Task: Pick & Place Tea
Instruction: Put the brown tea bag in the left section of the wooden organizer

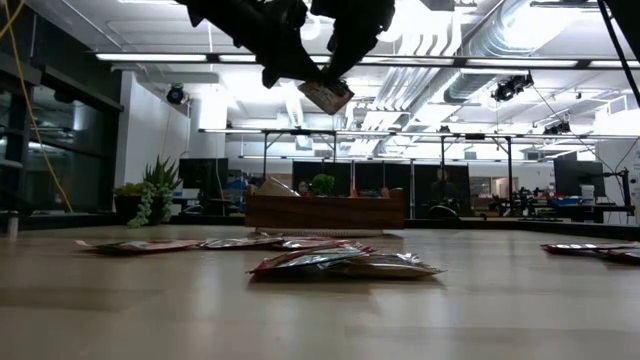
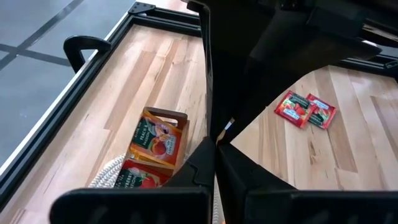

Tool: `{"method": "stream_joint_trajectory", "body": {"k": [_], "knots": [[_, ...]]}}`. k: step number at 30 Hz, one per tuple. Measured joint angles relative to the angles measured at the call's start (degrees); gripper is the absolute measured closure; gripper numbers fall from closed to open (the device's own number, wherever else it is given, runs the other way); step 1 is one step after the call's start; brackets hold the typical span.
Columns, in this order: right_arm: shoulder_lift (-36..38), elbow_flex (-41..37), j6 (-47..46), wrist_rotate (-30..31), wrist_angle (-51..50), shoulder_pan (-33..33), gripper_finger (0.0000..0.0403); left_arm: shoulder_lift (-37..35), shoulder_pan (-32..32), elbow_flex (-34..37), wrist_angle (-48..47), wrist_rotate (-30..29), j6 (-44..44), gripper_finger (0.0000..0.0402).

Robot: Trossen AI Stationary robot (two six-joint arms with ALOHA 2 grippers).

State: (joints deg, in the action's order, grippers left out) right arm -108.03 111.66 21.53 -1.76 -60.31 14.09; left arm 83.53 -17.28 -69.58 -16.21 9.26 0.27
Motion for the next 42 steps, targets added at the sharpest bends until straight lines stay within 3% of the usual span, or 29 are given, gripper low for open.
{"method": "stream_joint_trajectory", "body": {"k": [9,18,28,38,42], "knots": [[0.1,-0.1,-2.9,0.0,0.2,0.1,0.0307,0.0,0.0,0.0,-0.3,-0.6,0.0,0.0401],[4.6,0.0,-6.0,6.2,-0.4,2.7,0.0221,0.1,0.0,0.0,-3.9,-3.7,-1.6,0.0401],[11.9,0.0,-9.8,5.9,-2.5,6.0,0.0212,0.1,-3.0,0.1,-5.2,-8.2,-1.6,0.0401],[13.2,0.0,-10.2,5.9,-10.0,6.6,0.0212,-1.1,-9.2,0.1,-6.3,-0.8,-2.2,0.0401],[13.2,0.0,-10.3,5.8,-12.1,7.6,0.0212,-2.8,-10.1,4.2,-3.3,0.5,-0.7,0.0401]]}}
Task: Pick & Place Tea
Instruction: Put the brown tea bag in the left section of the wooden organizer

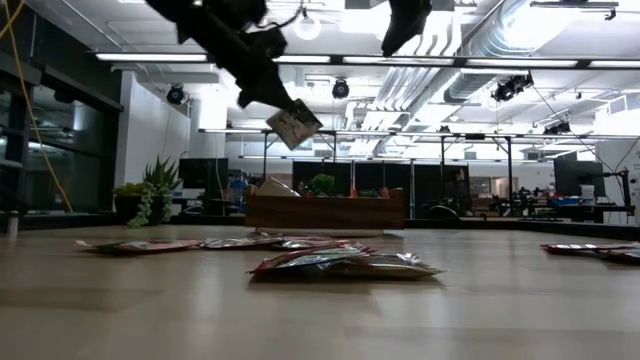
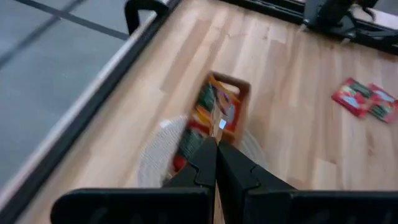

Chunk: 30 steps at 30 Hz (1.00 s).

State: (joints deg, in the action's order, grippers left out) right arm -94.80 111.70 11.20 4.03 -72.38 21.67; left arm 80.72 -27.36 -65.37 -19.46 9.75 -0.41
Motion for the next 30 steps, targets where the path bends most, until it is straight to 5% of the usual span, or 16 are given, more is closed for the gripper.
{"method": "stream_joint_trajectory", "body": {"k": [9,30], "knots": [[0.0,0.0,0.8,-1.8,-0.6,2.4,0.0212,-8.5,-0.7,17.1,25.0,-0.3,7.6,0.0401],[0.0,0.0,0.4,-3.1,0.6,2.3,0.0212,2.4,0.5,22.4,29.1,-7.3,12.7,0.0401]]}}
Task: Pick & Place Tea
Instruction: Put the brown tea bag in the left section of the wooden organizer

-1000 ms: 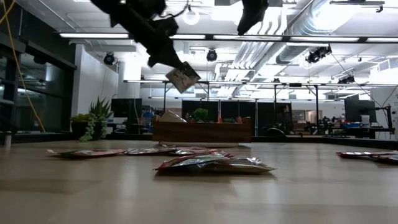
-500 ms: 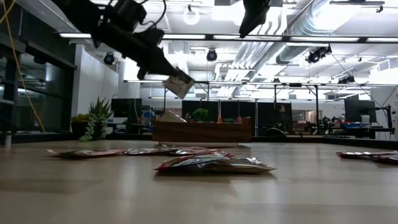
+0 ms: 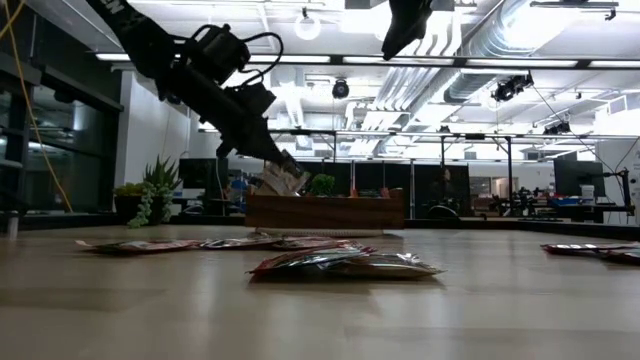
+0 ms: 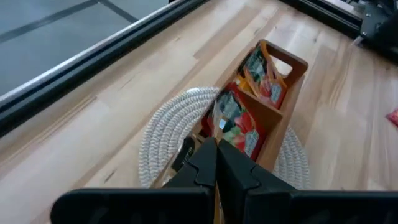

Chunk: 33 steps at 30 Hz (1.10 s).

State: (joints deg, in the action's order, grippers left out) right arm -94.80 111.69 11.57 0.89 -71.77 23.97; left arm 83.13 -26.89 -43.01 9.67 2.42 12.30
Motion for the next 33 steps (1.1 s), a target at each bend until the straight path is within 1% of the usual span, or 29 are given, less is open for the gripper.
{"method": "stream_joint_trajectory", "body": {"k": [2,5,11,17,26,30,33], "knots": [[0.0,0.0,0.0,0.0,0.0,0.0,0.0212,0.4,0.4,-0.1,0.9,0.0,0.3,0.0401],[0.0,0.0,0.0,0.0,0.0,0.0,0.0212,1.2,0.4,-0.1,0.1,-1.9,0.9,0.0401],[0.0,0.0,0.0,0.0,0.0,0.0,0.0212,1.2,0.3,-0.1,-4.3,-5.0,2.8,0.0401],[0.0,0.0,0.2,0.0,0.1,0.0,0.0212,1.2,0.3,-0.1,-4.3,-3.0,1.7,0.0401],[0.0,0.0,0.4,0.0,1.3,0.0,0.0212,1.2,0.3,-0.1,-3.4,-3.0,1.5,0.0401],[0.0,0.0,0.4,0.0,1.4,0.0,0.0212,1.2,0.3,-0.1,-2.2,-2.1,1.0,0.0401],[0.0,0.0,0.4,0.0,1.4,0.0,0.0212,1.2,0.3,-0.1,-2.1,-3.1,1.0,0.0401]]}}
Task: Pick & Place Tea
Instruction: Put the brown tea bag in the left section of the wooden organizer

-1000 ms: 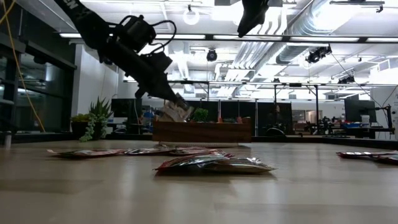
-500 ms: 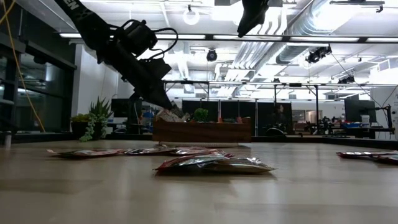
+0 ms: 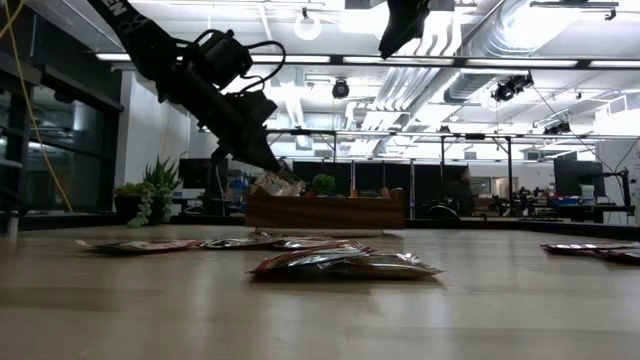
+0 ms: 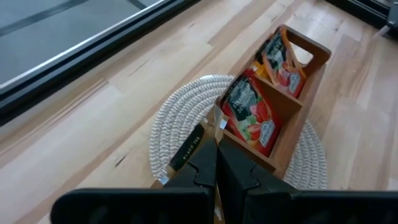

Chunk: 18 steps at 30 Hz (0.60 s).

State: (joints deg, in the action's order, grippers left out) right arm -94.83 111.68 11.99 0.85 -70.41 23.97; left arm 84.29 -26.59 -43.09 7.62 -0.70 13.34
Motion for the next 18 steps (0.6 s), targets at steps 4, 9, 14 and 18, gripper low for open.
{"method": "stream_joint_trajectory", "body": {"k": [4,9,14,18], "knots": [[0.0,0.0,0.0,-0.1,0.0,0.0,0.0212,0.0,0.0,0.0,0.1,-0.2,0.0,0.0401],[0.0,0.0,0.0,-0.4,0.0,0.0,0.0212,2.0,0.1,-0.1,1.2,0.1,0.1,0.0402],[0.0,0.0,0.0,-0.4,0.0,0.0,0.0212,3.1,0.0,0.0,2.1,0.1,1.5,0.0401],[0.0,0.0,0.0,-0.5,0.0,0.0,0.0212,3.1,0.0,0.0,1.7,0.1,1.5,0.0398]]}}
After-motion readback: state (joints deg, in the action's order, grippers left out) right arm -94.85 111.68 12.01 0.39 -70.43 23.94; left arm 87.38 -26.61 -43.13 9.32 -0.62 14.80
